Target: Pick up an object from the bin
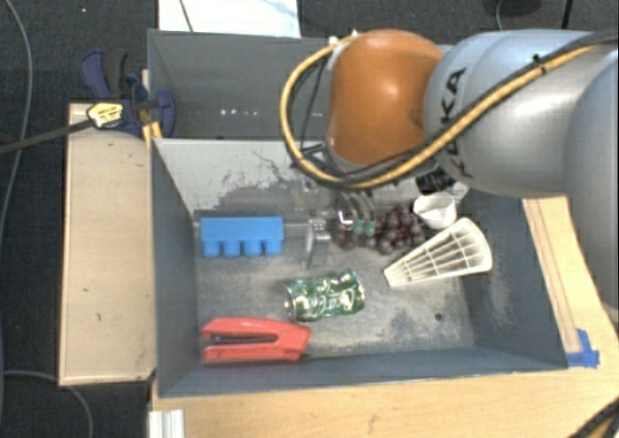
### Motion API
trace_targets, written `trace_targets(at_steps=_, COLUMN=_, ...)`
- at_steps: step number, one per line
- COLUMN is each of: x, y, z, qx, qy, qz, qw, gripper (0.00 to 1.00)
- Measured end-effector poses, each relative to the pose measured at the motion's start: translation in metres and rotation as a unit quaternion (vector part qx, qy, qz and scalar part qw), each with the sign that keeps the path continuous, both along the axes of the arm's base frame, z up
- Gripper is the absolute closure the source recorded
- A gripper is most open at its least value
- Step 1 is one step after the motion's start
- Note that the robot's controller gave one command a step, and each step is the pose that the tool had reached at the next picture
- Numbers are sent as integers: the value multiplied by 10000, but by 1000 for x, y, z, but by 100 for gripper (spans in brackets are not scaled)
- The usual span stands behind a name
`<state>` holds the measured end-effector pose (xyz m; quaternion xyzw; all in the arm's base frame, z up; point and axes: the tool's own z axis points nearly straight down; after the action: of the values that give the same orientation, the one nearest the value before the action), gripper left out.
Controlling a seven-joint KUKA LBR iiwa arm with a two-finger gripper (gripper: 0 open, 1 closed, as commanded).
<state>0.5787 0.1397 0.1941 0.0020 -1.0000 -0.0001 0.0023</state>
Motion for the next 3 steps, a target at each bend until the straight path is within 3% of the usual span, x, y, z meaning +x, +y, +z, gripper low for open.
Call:
trace_targets(at_steps=1, x=1, y=-1, z=5, qx=6, qy=-40, qz=-17, qw=10000, gripper=0)
trace_targets(at_steps=2, x=-29, y=-22, z=-55, qx=7, qy=-42, qz=359, qw=9993, gripper=0)
trace_targets(at_steps=3, x=-67, y=-44, z=-59, qx=4, qy=-1, qz=914, qw=9958, gripper=0)
